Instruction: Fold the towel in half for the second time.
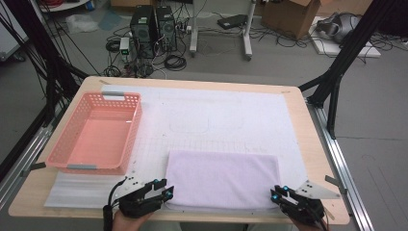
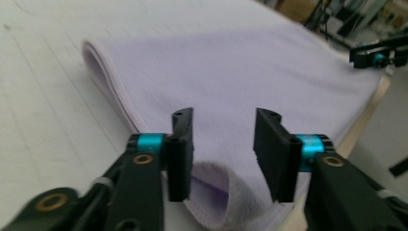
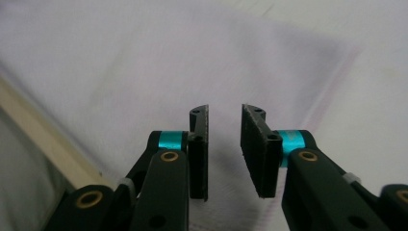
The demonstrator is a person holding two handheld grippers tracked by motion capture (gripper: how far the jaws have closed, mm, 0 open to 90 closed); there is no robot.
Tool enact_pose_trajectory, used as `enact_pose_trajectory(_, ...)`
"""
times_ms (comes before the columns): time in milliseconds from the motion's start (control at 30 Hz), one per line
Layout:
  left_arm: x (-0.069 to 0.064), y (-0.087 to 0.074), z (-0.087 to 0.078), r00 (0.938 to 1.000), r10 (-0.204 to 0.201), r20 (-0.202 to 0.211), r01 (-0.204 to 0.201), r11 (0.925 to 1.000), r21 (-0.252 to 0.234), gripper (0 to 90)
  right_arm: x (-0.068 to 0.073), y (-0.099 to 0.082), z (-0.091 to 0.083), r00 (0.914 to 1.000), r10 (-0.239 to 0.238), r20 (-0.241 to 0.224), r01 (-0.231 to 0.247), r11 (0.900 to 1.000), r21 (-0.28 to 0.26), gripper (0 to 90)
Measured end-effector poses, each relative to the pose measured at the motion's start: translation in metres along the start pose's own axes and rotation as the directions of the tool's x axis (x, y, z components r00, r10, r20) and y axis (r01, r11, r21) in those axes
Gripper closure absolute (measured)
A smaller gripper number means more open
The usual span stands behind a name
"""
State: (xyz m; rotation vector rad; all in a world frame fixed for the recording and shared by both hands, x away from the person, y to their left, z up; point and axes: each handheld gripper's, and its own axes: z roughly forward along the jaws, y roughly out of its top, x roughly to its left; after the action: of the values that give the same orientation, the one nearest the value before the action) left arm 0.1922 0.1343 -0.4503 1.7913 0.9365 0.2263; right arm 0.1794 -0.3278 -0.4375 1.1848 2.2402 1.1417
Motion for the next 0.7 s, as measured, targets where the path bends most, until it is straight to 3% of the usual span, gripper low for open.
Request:
enact_pose_trajectory(67, -0.003, -0.005, 0.003, 0.9999, 0.016, -0.005, -0.016, 0.9989, 0.044, 69.8, 0.001, -0.005, 0.004, 0.9994, -0.032, 0.016, 0.031, 0.9982, 0.051, 74.3)
enact_pose_trajectory(167, -0.009, -0.009, 0.000, 0.9975, 0.058, -0.042, -0.054, 0.9957, 0.075, 78.7, 0.000, -0.012, -0.003, 0.9991, -0.040, 0.013, 0.039, 0.9980, 0.049, 74.8)
enact_pose_trajectory(233, -0.010, -0.011, -0.004, 0.9973, 0.054, -0.050, -0.050, 0.9951, 0.086, 80.8, -0.002, -0.017, -0.009, 0.9976, -0.065, 0.022, 0.064, 0.9969, 0.046, 74.8)
enact_pose_trajectory(333, -0.008, -0.008, -0.009, 0.9976, 0.030, -0.063, -0.023, 0.9946, 0.101, 80.2, -0.007, -0.018, -0.014, 0.9990, -0.040, 0.021, 0.039, 0.9980, 0.050, 73.1)
enact_pose_trajectory(433, -0.001, 0.000, -0.010, 0.9989, 0.002, -0.047, -0.001, 0.9996, 0.027, 69.6, -0.013, -0.009, -0.017, 0.9997, -0.014, 0.018, 0.014, 0.9999, -0.005, 70.9)
enact_pose_trajectory(500, 0.006, 0.010, -0.007, 0.9991, -0.008, -0.042, 0.007, 0.9998, -0.019, 69.6, -0.019, 0.000, -0.017, 0.9998, 0.005, 0.019, -0.003, 0.9978, -0.067, 70.9)
enact_pose_trajectory(533, 0.010, 0.014, -0.003, 0.9994, -0.018, -0.030, 0.018, 0.9993, -0.032, 69.9, -0.021, 0.005, -0.014, 0.9998, 0.011, 0.017, -0.010, 0.9973, -0.073, 70.9)
enact_pose_trajectory(700, 0.031, 0.035, 0.026, 0.9987, -0.043, -0.029, 0.042, 0.9990, -0.015, 67.6, -0.033, 0.029, 0.016, 0.9998, 0.019, -0.003, -0.019, 0.9974, -0.069, 73.0)
